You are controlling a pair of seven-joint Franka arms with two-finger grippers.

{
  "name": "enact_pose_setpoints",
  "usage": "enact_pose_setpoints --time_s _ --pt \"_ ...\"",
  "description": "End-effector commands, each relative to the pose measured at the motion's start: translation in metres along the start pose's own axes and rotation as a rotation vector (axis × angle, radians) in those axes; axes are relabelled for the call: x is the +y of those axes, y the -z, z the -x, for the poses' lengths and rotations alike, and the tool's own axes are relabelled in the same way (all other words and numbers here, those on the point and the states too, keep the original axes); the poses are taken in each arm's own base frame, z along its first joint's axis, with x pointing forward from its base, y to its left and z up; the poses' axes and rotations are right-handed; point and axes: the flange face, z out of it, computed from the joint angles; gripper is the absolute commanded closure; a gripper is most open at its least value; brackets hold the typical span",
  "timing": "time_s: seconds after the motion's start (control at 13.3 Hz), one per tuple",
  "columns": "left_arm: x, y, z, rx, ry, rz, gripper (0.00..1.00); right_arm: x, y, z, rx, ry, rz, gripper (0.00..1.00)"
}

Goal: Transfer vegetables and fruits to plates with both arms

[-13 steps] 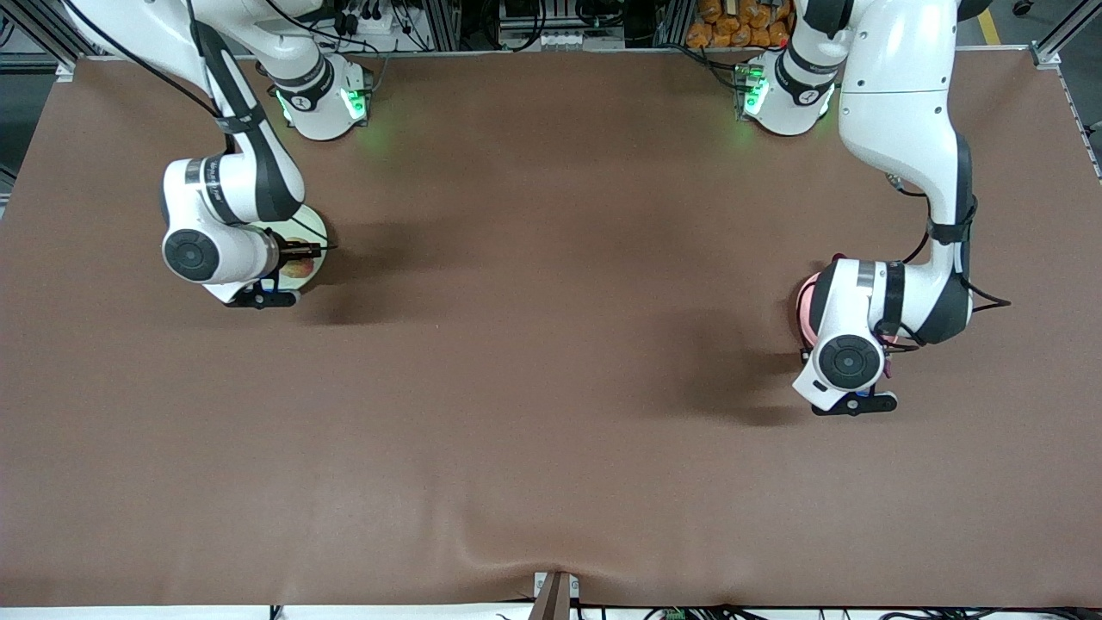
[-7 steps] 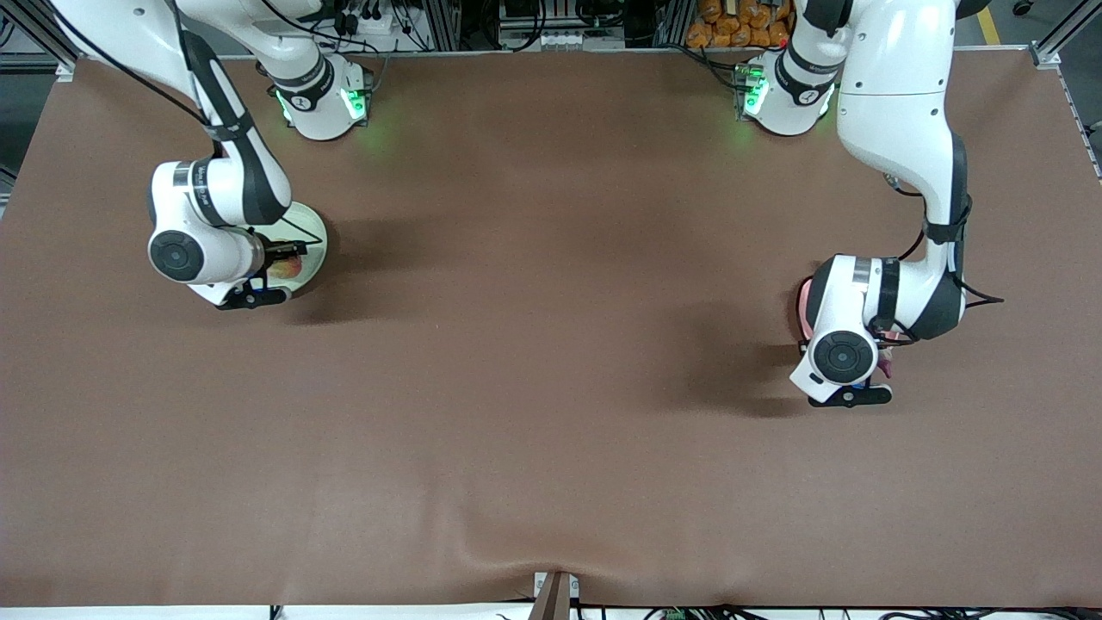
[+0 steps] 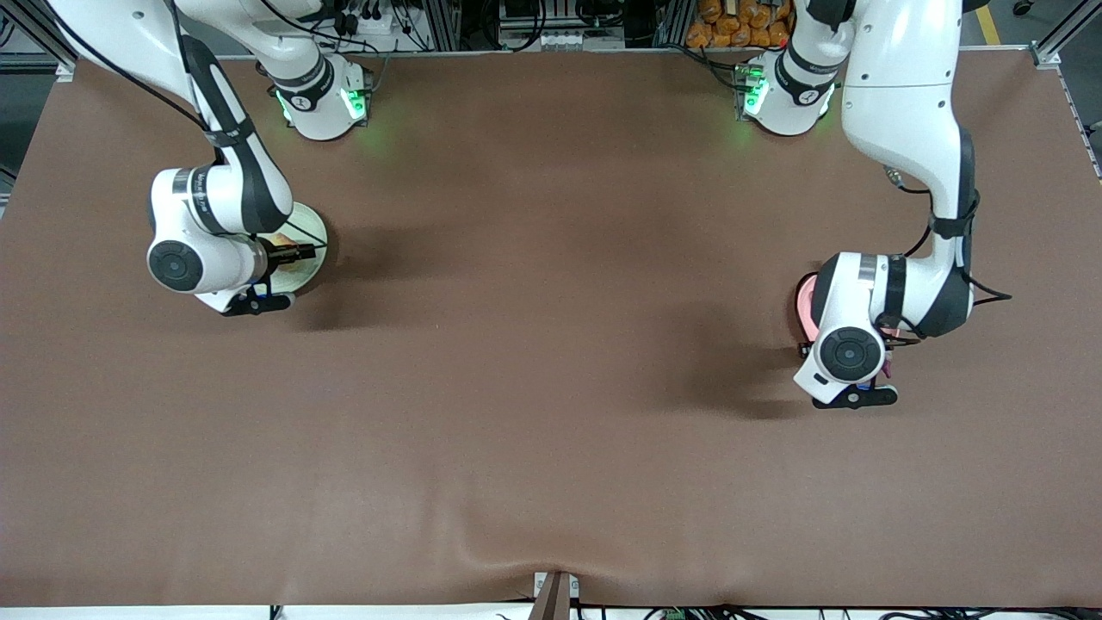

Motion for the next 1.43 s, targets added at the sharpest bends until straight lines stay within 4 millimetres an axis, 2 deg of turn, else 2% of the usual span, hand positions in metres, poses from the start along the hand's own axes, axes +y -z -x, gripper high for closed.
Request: enact_pose_setpoints --time_s 0.0,0.15,0.22,0.3,0.38,0.45,0.6,0.67,0.75,0.82,0.9,0.97,1.05,1.2,1.27,1.35 --pt "-0.038 0.064 0.017 0.070 0.030 0.062 0.00 -0.017 0.119 -0.031 0.088 0.016 -0.044 0.00" --pt "-0.058 0.104 0.030 0.108 0.014 0.101 0.00 -0.037 0.211 -0.048 0.119 0.060 -0.021 0.00" --pt "-0.069 0.119 0.039 0.103 -0.010 0.113 0.00 -0.046 0.245 -0.048 0.121 0.074 -0.001 0.00" --pt "-0.081 0.135 0.046 0.115 -0.025 0.140 0.00 -0.039 0.281 -0.040 0.172 0.066 -0.001 0.00" --pt "-0.094 0.148 0.051 0.122 -0.029 0.162 0.00 -0.032 0.307 -0.028 0.219 0.055 -0.004 0.00" --pt "-0.101 0.160 0.055 0.125 -0.029 0.170 0.00 -0.025 0.322 -0.022 0.254 0.048 -0.011 0.00" --pt "-0.115 0.189 0.061 0.107 -0.021 0.183 0.00 -0.042 0.369 0.011 0.353 0.088 -0.027 0.00" --pt "-0.121 0.206 0.065 0.096 -0.038 0.198 0.00 -0.042 0.385 0.029 0.388 0.099 -0.034 0.00" --pt "-0.128 0.222 0.069 0.086 -0.046 0.222 0.00 -0.036 0.392 0.038 0.398 0.099 -0.048 0.00" --pt "-0.134 0.234 0.074 0.075 -0.047 0.228 0.00 -0.024 0.404 0.056 0.417 0.079 -0.051 0.00" --pt "-0.143 0.249 0.084 0.082 -0.044 0.238 0.00 -0.019 0.419 0.080 0.447 0.068 -0.062 0.00" --pt "-0.154 0.265 0.097 0.108 -0.033 0.259 0.00 -0.019 0.433 0.113 0.455 0.053 -0.045 0.00" --pt "-0.165 0.279 0.113 0.107 -0.032 0.275 0.00 -0.023 0.431 0.128 0.434 0.029 -0.044 0.00" --pt "-0.188 0.296 0.148 0.080 -0.055 0.305 0.00 -0.037 0.422 0.140 0.410 -0.089 -0.060 0.00" --pt "-0.197 0.298 0.150 0.081 -0.060 0.327 0.00 -0.047 0.412 0.143 0.396 -0.108 -0.047 0.00" --pt "-0.197 0.301 0.152 0.088 -0.065 0.362 0.00 -0.053 0.403 0.146 0.412 -0.110 -0.022 0.00"
